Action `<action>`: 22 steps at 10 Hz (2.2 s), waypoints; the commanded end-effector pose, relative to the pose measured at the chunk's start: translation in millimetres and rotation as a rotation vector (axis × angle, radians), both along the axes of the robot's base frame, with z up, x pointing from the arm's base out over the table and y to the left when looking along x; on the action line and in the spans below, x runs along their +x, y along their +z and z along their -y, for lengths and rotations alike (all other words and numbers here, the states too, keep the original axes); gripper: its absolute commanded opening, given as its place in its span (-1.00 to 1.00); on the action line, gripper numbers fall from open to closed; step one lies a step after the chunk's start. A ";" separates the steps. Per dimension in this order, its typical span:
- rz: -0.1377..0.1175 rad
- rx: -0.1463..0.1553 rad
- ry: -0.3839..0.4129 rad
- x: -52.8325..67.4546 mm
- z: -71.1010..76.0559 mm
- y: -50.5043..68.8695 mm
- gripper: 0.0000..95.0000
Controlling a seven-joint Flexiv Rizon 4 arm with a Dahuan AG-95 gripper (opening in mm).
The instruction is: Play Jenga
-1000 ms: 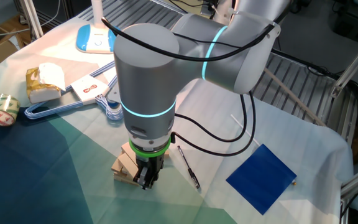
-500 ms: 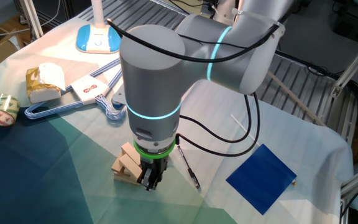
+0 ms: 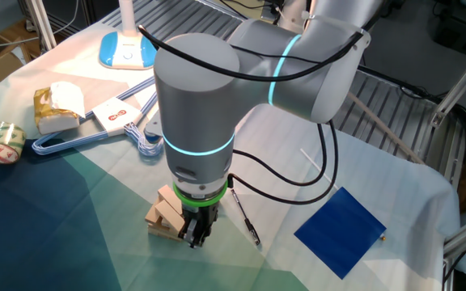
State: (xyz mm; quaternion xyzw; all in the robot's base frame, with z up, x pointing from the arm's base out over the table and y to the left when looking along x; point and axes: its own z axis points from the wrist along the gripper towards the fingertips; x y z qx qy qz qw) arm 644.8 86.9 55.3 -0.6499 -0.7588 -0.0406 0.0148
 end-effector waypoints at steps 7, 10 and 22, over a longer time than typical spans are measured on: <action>-0.002 0.011 -0.002 -3.8 -5.9 -0.4 -1.00; -0.003 0.009 -0.003 -5.6 -10.5 0.2 -1.00; -0.010 0.008 -0.009 -7.9 -20.3 1.3 -1.00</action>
